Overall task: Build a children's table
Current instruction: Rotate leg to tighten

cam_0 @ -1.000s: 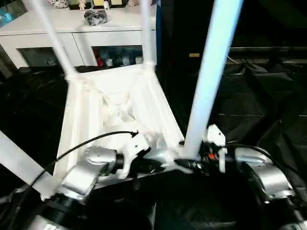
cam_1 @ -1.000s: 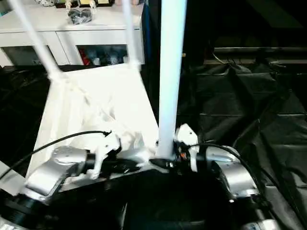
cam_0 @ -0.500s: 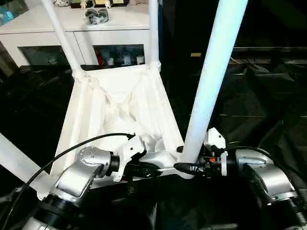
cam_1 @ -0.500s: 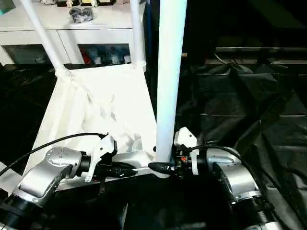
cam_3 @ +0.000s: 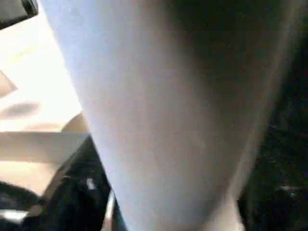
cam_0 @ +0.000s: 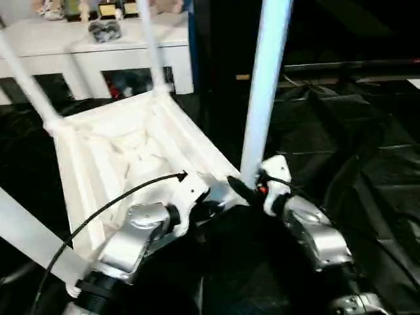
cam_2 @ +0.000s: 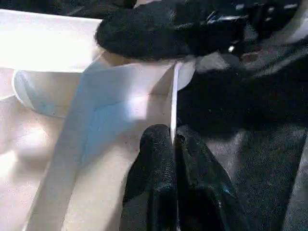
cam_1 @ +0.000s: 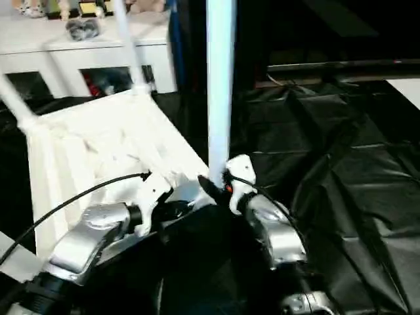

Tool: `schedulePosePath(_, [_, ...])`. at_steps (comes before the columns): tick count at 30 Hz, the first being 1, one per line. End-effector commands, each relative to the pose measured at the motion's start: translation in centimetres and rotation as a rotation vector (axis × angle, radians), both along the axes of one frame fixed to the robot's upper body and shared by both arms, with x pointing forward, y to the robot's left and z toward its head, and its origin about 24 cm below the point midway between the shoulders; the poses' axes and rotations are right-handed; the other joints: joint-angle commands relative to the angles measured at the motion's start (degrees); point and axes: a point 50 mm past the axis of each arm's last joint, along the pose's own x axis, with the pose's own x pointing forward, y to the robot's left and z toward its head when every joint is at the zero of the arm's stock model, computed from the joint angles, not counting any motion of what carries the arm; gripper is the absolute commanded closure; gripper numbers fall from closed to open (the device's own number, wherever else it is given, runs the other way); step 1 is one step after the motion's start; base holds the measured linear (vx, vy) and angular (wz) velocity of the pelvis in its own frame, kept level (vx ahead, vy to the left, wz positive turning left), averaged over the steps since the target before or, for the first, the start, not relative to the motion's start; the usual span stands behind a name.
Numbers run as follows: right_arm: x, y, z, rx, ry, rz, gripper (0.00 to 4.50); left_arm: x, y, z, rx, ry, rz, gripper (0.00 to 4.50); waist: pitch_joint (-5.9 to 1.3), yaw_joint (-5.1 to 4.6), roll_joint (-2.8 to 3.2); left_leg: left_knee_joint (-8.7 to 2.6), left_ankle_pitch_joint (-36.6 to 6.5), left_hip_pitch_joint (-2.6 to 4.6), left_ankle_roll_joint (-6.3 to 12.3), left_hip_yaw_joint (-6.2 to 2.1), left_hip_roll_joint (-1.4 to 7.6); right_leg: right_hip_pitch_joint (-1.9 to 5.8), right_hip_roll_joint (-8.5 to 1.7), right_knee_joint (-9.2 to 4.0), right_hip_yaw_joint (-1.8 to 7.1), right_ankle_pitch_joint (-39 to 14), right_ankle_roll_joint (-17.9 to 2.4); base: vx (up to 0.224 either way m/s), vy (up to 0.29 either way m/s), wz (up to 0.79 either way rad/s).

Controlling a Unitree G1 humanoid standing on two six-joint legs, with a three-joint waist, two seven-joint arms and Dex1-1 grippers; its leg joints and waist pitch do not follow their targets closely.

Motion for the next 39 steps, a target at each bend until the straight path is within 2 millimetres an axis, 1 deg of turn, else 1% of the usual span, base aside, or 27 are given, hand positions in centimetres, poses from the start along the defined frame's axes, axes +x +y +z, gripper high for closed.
schedulePosePath(1, [-1.6, 2.3, -2.5, -0.024, 0.129, 0.123, 1.04, -0.8, -3.2, 1.7, -0.128, -0.049, -0.126, 4.5, -2.16, 0.36, -1.25, -4.44, -13.95, -0.01, 2.44, -1.86, 3.66, 1.66, -5.33, -5.71, 3.34, -19.81, -8.39, 0.0, 0.0, 0.0])
schedulePosePath(3, [-1.6, 1.9, -2.2, -0.037, 0.098, 0.177, 0.83, -0.8, -2.6, 1.6, -0.117, -0.049, -0.133, 4.5, -2.22, 0.46, -1.24, -4.34, -13.25, -0.06, 2.97, -1.77, 3.65, 1.75, -5.3, -5.52, 3.27, -17.71, -9.05, 0.0, 0.0, 0.0])
schedulePosePath(5, [-1.7, 1.8, -2.1, -0.035, 0.092, 0.191, 0.83, -0.8, -2.5, 1.6, -0.116, -0.049, -0.136, 4.5, -2.24, 0.56, -1.27, -4.23, -12.76, -0.13, 3.52, -1.66, 3.6, 1.84, -5.33, -5.5, 3.28, -17.05, -9.43, 0.0, 0.0, 0.0])
schedulePosePath(6, [-1.8, 1.5, -1.6, -0.033, 0.06, 0.26, 0.83, -0.8, -2.0, 1.8, -0.115, -0.055, -0.158, 4.5, -2.3, 0.7, -1.03, -4.18, -12.5, -0.12, 3.71, -1.72, 3.63, 1.92, -5.41, -5.42, 3.22, -16.76, -9.64, 0.0, 0.0, 0.0])
schedulePosePath(8, [-2.4, 1.0, -0.9, -0.011, 0.043, 0.39, 0.83, -0.9, -1.5, 2.0, -0.129, -0.045, -0.186, 4.5, -2.41, 1.11, -1.18, -3.96, -11.99, 0.02, 4.57, -1.57, 3.7, 2.0, -5.23, -5.33, 3.25, -15.13, -9.89, 0.0, 0.0, 0.0])
schedulePosePath(9, [-2.7, 0.7, -0.6, -0.007, 0.035, 0.445, 0.83, -0.9, -1.3, 2.0, -0.128, -0.045, -0.202, 4.5, -2.41, 1.11, -1.18, -3.96, -11.99, 0.02, 4.57, -1.57, 3.7, 2.0, -5.23, -5.33, 3.25, -15.13, -9.89, 0.0, 0.0, 0.0])
schedulePosePath(10, [-3.1, 0.3, -0.2, 0.003, 0.037, 0.513, 0.83, -1.0, -1.0, 2.0, -0.126, -0.041, -0.221, 4.5, -2.39, 1.27, -1.18, -3.91, -11.09, -0.07, 5.33, -1.53, 3.78, 2.03, -5.24, -5.22, 3.26, -13.67, -10.4, 0.0, 0.0, 0.0])
schedulePosePath(11, [-3.3, 0.1, -0.1, 0.007, 0.041, 0.542, 0.83, -1.1, -0.9, 2.0, -0.127, -0.037, -0.23, 4.5, -2.45, 1.4, -0.79, -3.88, -10.85, -0.02, 5.46, -1.6, 3.8, 2.04, -5.17, -5.11, 3.22, -13.17, -10.47, 0.0, 0.0, 0.0])
schedulePosePath(12, [-3.6, -0.1, 0.1, 0.01, 0.046, 0.585, 0.83, -1.2, -0.7, 2.1, -0.129, -0.031, -0.243, 4.5, -2.64, 1.59, -0.99, -3.67, -9.9, 0.16, 5.86, -1.49, 3.85, 1.99, -5.07, -4.91, 3.22, -11.08, -10.98, 0.0, 0.0, 0.0])
schedulePosePath(13, [-3.9, -0.4, 0.3, 0.01, 0.054, 0.627, 0.83, -1.3, -0.5, 2.1, -0.13, -0.024, -0.261, 4.5, -2.57, 1.65, -0.99, -3.71, -9.32, 0.04, 6.31, -1.52, 3.94, 2.01, -5.0, -4.75, 3.16, -9.5, -11.73, 0.0, 0.0, 0.0])
schedulePosePath(14, [-4.1, -0.6, 0.4, 0.01, 0.061, 0.654, 0.83, -1.4, -0.4, 2.1, -0.13, -0.018, -0.273, 4.5, -2.6, 1.64, -0.99, -3.68, -9.03, -0.1, 6.47, -1.52, 3.85, 2.14, -4.98, -4.63, 3.08, -9.08, -11.95, 0.0, 0.0, 0.0])
schedulePosePath(15, [-4.8, -1.2, 0.7, 0.006, 0.086, 0.737, 0.83, -1.6, 0.0, 2.2, -0.127, -0.002, -0.318, 4.5, -2.58, 1.89, -1.0, -3.65, -9.47, -0.05, 6.72, -1.52, 3.85, 2.2, -4.94, -4.66, 2.97, -9.69, -11.94, 0.0, 0.0, 0.0])
schedulePosePath(16, [-5.2, -1.5, 0.8, 0.006, 0.107, 0.782, 0.83, -1.8, 0.3, 2.3, -0.12, 0.008, -0.342, 4.5, -2.49, 2.3, -1.14, -3.62, -9.7, 0.01, 6.94, -1.44, 3.9, 2.17, -5.0, -4.77, 3.06, -10.89, -11.56, 0.0, 0.0, 0.0])
schedulePosePath(17, [-5.4, -1.8, 0.8, 0.006, 0.125, 0.811, 0.83, -1.8, 0.5, 2.3, -0.115, 0.016, -0.356, 4.5, -2.56, 2.47, -1.35, -3.56, -9.54, -0.07, 6.98, -1.39, 3.94, 2.22, -5.05, -4.73, 3.07, -11.14, -11.44, 0.0, 0.0, 0.0])
schedulePosePath(18, [-5.7, -2.1, 0.8, 0.004, 0.15, 0.851, 0.83, -1.9, 0.9, 2.3, -0.105, 0.027, -0.373, 4.5, -2.4, 2.8, -1.29, -3.73, -10.36, 0.15, 6.63, -1.38, 4.06, 1.83, -5.02, -4.97, 3.04, -13.07, -11.37, 0.0, 0.0, 0.0])
schedulePosePath(21, [-5.9, -2.4, 0.8, -0.008, 0.188, 0.901, 0.83, -1.7, 1.7, 2.2, -0.084, 0.041, -0.388, 4.5, -2.26, 2.97, -1.34, -3.89, -11.68, 0.35, 5.69, -1.45, 4.15, 1.7, -5.11, -5.11, 3.13, -15.58, -11.33, 0.0, 0.0, 0.0])
schedulePosePath(23, [-5.9, -2.5, 0.8, -0.011, 0.2, 0.92, 0.83, -1.7, 2.1, 2.2, -0.07, 0.047, -0.399, 4.5, -2.2, 2.94, -1.29, -4.02, -12.2, 0.29, 5.0, -1.55, 4.17, 1.75, -5.17, -5.2, 3.15, -16.74, -11.03, 0.0, 0.0, 0.0])
schedulePosePath(24, [-5.8, -2.4, 0.9, -0.011, 0.197, 0.92, 0.98, -1.6, 2.4, 2.2, -0.066, 0.047, -0.399, 4.5, -2.18, 2.93, -1.3, -4.08, -12.71, 0.35, 4.63, -1.57, 4.16, 1.71, -5.18, -5.25, 3.18, -17.2, -10.83, 0.0, 0.0, 0.0])
schedulePosePath(26, [-5.7, -2.4, 1.0, -0.007, 0.196, 0.917, 0.98, -1.6, 2.5, 2.3, -0.065, 0.046, -0.397, 4.5, -2.25, 2.87, -1.36, -4.13, -12.28, 0.27, 4.28, -1.63, 4.19, 1.82, -5.24, -5.11, 3.21, -16.24, -11.01, 0.0, 0.0, 0.0])
schedulePosePath(27, [-5.7, -2.3, 1.1, 0.001, 0.203, 0.921, 1.16, -1.5, 2.6, 2.4, -0.065, 0.046, -0.398, 4.5, -2.31, 2.9, -1.37, -4.08, -11.93, 0.37, 4.24, -1.6, 4.2, 1.75, -5.18, -5.01, 3.21, -15.07, -11.32, 0.0, 0.0, 0.0])
schedulePosePath(28, [-5.8, -2.2, 1.1, 0.005, 0.206, 0.923, 1.16, -1.5, 2.6, 2.4, -0.065, 0.046, -0.398, 4.5, -2.37, 2.94, -1.34, -4.01, -11.65, 0.39, 4.28, -1.58, 4.22, 1.8, -5.21, -4.86, 3.22, -14.03, -11.73, 0.0, 0.0, 0.0])
schedulePosePath(30, [-5.9, -2.1, 1.1, 0.013, 0.213, 0.928, 1.36, -1.5, 2.6, 2.4, -0.067, 0.046, -0.399, 4.5, -2.47, 2.95, -1.35, -3.92, -10.42, 0.16, 4.56, -1.58, 4.15, 1.97, -5.17, -4.61, 3.15, -12.03, -12.1, 0.0, 0.0, 0.0])
schedulePosePath(32, [-6.0, -1.9, 1.1, 0.024, 0.217, 0.932, 1.46, -1.5, 2.5, 2.4, -0.071, 0.044, -0.397, 4.5, -2.56, 3.06, -1.35, -3.77, -9.5, 0.18, 4.89, -1.53, 4.15, 1.98, -5.17, -4.45, 3.15, -10.42, -12.41, 0.0, 0.0, 0.0])
schedulePosePath(33, [-6.1, -1.9, 1.1, 0.025, 0.218, 0.932, 1.57, -1.5, 2.5, 2.4, -0.072, 0.044, -0.396, 4.5, -2.54, 3.11, -1.35, -3.75, -9.3, 0.12, 4.99, -1.53, 4.14, 2.03, -5.18, -4.43, 3.14, -10.16, -12.45, 0.0, 0.0, 0.0])
schedulePosePath(34, [-6.1, -1.8, 1.0, 0.03, 0.215, 0.925, 1.66, -1.4, 2.3, 2.4, -0.078, 0.041, -0.389, 4.5, -2.57, 3.22, -1.14, -3.7, -9.16, 0.1, 5.03, -1.54, 4.12, 2.04, -5.27, -4.41, 3.11, -10.09, -12.51, 0.0, 0.0, 0.0])
schedulePosePath(38, [-6.0, -1.7, 0.9, 0.04, 0.203, 0.882, 1.82, -1.3, 2.0, 2.4, -0.086, 0.031, -0.363, 4.5, -2.45, 3.25, -1.28, -3.81, -10.18, 0.15, 4.65, -1.53, 4.14, 2.03, -5.24, -4.64, 3.1, -11.76, -12.19, 0.0, 0.0, 0.0])
schedulePosePath(39, [-5.9, -1.6, 0.7, 0.042, 0.197, 0.845, 1.84, -1.2, 1.8, 2.4, -0.091, 0.02, -0.338, 4.5, -2.36, 3.24, -1.04, -3.92, -11.3, 0.24, 4.12, -1.59, 4.19, 1.95, -5.3, -4.8, 3.15, -13.2, -11.9, 0.0, 0.0, 0.0])
